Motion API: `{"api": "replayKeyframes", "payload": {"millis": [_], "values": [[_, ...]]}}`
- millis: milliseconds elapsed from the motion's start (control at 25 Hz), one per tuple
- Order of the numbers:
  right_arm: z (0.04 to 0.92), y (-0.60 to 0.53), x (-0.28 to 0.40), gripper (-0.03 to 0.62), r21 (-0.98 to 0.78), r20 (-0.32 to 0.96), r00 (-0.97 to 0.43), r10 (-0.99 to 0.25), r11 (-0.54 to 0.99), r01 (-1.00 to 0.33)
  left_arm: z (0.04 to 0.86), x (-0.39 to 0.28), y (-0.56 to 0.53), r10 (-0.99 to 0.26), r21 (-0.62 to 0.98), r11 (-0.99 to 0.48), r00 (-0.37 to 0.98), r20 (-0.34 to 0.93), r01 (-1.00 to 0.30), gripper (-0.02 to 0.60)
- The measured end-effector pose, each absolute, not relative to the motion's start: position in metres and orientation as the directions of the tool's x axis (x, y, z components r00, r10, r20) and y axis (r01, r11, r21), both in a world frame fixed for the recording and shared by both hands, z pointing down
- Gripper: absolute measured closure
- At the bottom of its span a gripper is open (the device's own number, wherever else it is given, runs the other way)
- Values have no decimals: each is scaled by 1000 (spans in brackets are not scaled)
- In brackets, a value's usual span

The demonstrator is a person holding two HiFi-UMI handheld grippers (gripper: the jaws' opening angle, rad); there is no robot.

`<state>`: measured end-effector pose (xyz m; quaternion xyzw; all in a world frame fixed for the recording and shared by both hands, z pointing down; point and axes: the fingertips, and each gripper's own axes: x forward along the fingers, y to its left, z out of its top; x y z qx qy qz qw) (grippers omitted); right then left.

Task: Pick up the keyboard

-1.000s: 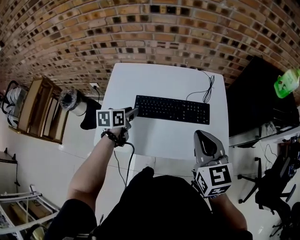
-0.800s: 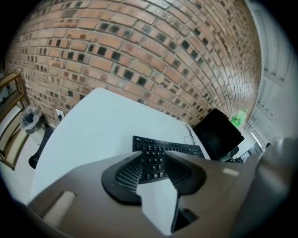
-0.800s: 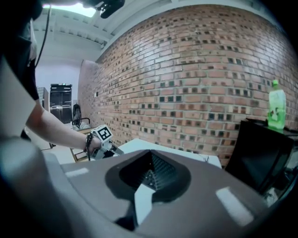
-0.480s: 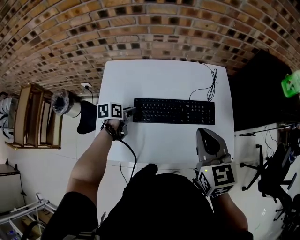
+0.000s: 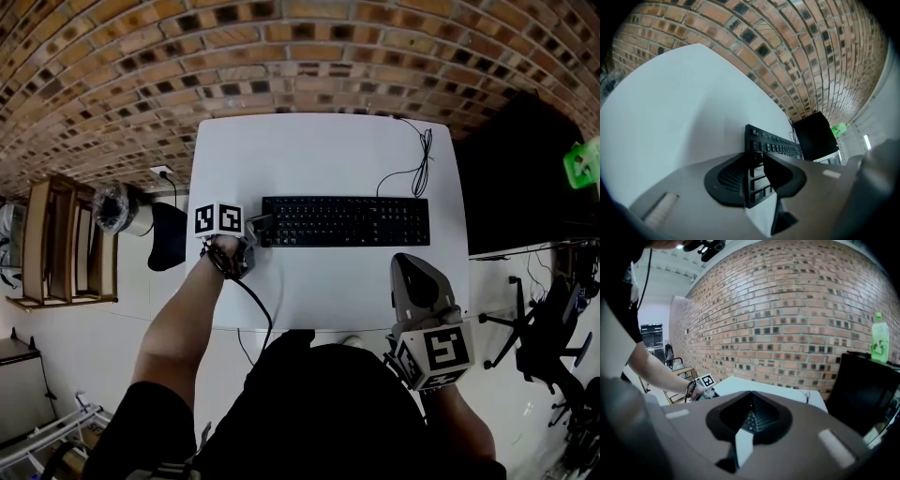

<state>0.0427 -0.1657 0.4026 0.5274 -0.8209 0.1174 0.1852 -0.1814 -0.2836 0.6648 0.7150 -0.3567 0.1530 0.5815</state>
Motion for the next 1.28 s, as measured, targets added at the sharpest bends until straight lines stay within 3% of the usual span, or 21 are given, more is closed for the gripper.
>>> {"api": "replayKeyframes", "payload": {"millis": [640,1000,1120,1280], "values": [[441,-168,45,582,-173,487,-408,-772,373,-912,597,-181,-277,-365,742,-112,722,588,-661,488],[482,-168,92,468,-286,551,-379,-743,258,-923,565,-173,-269,-385,767,-122,743,548,-630,491],[500,-170,101,428,-450,550,-413,-726,159,-879,558,-171,-269,-389,773,-128,748,537,-621,492],[545,-168,104,363,-702,523,-476,-707,-42,-711,550,-170,-270,-394,777,-133,752,529,-616,492]]}}
